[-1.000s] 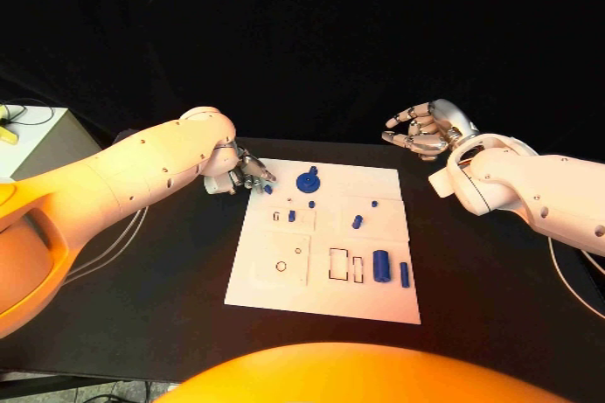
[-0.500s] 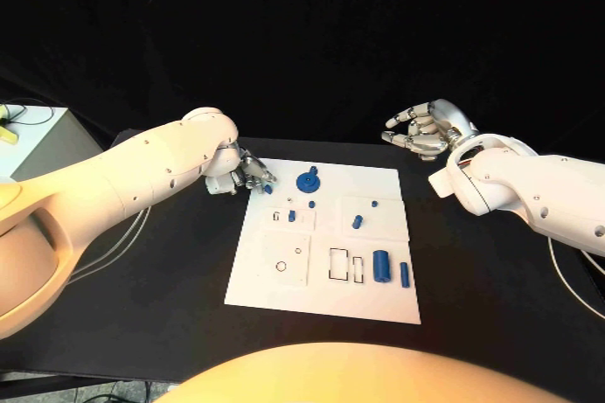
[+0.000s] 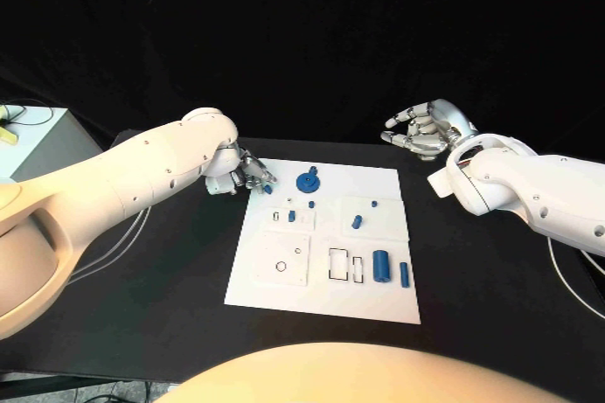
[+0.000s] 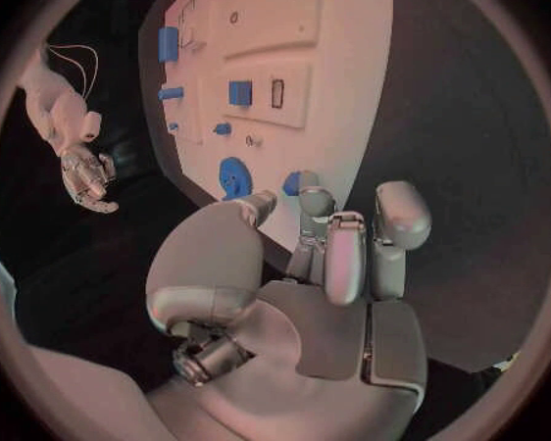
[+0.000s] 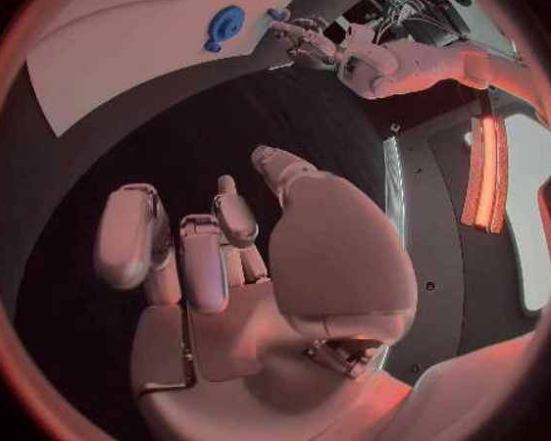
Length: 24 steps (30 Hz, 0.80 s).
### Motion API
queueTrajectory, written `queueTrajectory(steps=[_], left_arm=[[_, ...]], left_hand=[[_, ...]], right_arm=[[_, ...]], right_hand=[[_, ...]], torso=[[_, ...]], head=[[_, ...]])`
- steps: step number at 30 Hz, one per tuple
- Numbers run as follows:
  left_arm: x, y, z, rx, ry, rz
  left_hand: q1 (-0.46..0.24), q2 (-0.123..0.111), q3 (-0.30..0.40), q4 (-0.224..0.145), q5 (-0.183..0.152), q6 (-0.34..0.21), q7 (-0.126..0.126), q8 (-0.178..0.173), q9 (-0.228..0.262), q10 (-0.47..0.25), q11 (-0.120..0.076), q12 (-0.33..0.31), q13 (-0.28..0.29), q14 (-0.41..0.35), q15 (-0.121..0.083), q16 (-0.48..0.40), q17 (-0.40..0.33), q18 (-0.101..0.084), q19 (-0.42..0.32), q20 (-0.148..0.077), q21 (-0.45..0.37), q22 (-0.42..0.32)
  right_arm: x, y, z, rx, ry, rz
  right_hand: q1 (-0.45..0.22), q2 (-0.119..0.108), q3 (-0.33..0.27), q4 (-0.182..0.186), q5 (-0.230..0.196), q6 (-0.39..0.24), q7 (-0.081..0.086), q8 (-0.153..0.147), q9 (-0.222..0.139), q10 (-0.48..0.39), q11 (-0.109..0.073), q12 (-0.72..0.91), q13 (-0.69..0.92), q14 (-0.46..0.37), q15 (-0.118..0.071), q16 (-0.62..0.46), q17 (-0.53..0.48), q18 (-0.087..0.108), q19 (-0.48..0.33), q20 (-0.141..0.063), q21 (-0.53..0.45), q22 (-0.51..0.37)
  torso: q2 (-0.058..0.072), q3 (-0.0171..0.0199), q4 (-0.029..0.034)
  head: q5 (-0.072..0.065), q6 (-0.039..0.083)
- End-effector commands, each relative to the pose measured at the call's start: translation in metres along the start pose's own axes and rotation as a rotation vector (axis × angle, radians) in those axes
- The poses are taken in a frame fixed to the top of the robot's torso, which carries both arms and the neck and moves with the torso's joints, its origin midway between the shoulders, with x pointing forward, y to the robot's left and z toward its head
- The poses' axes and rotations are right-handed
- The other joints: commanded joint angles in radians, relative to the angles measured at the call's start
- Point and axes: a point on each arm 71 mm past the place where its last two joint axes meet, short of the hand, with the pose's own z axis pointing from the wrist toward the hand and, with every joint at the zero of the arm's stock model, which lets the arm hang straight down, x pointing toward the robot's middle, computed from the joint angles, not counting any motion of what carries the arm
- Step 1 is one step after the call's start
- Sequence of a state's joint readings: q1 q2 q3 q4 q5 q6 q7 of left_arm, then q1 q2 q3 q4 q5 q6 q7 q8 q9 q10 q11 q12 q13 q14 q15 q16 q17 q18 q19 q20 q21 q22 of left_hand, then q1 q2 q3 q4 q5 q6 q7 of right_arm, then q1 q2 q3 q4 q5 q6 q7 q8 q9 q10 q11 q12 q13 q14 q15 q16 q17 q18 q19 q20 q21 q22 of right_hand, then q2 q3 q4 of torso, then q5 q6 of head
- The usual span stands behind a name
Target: Assemble the parts on the task board
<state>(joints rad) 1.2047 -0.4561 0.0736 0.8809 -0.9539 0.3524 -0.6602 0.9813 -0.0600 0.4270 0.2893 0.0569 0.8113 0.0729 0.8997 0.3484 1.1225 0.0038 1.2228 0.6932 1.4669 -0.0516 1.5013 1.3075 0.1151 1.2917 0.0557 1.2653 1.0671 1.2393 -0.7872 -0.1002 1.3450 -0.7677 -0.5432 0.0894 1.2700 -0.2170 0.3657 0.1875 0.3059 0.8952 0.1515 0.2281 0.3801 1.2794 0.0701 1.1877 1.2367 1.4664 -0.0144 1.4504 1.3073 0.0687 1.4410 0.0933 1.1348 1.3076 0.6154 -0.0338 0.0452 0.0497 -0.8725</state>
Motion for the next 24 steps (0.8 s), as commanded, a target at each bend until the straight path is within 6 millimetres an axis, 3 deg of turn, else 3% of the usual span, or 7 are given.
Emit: queueTrajectory(steps=[1,9,24], left_arm=[[0.0017,-0.0025,0.0002,0.012,0.012,0.014],[0.0030,-0.0029,0.0011,0.014,0.017,0.016],[0.0041,-0.0042,0.0009,0.023,0.020,0.015]], left_hand=[[0.013,0.002,0.008,0.000,0.002,-0.004,0.004,-0.005,0.002,-0.003,0.004,-0.004,0.003,0.045,0.000,-0.003,0.080,-0.006,-0.007,0.002,-0.002,0.001],[0.036,-0.001,0.017,-0.002,0.002,-0.004,0.004,-0.009,0.009,-0.003,0.004,-0.006,0.006,0.045,0.000,-0.004,0.080,-0.006,-0.008,0.003,-0.002,0.001],[0.148,-0.020,0.094,-0.019,0.002,-0.005,0.002,-0.029,0.043,-0.005,0.002,-0.019,0.020,0.044,-0.002,-0.007,0.081,-0.006,-0.012,0.002,-0.001,0.003]], right_arm=[[0.0011,0.0011,-0.0001,-0.011,0.010,-0.002],[0.0012,0.0012,-0.0001,-0.012,0.010,-0.002],[0.0013,0.0012,-0.0001,-0.012,0.011,-0.001]], right_hand=[[0.004,0.004,0.000,0.006,0.003,-0.006,0.002,0.007,0.001,0.006,-0.003,0.003,0.001,0.046,0.006,0.001,0.089,0.012,0.004,-0.001,0.002,0.077],[0.004,0.004,0.000,0.006,0.003,-0.006,0.002,0.007,0.001,0.006,-0.003,0.003,0.001,0.046,0.006,0.001,0.089,0.012,0.004,-0.001,0.002,0.077],[0.004,0.004,0.000,0.006,0.003,-0.006,0.002,0.007,0.001,0.006,-0.003,0.003,0.001,0.046,0.006,0.001,0.089,0.012,0.004,-0.001,0.002,0.077]], torso=[[0.000,0.0000,0.0001],[0.000,-0.0002,0.0005],[0.000,0.0000,0.0003]], head=[[-0.001,0.000],[0.000,0.000],[0.000,0.000]])
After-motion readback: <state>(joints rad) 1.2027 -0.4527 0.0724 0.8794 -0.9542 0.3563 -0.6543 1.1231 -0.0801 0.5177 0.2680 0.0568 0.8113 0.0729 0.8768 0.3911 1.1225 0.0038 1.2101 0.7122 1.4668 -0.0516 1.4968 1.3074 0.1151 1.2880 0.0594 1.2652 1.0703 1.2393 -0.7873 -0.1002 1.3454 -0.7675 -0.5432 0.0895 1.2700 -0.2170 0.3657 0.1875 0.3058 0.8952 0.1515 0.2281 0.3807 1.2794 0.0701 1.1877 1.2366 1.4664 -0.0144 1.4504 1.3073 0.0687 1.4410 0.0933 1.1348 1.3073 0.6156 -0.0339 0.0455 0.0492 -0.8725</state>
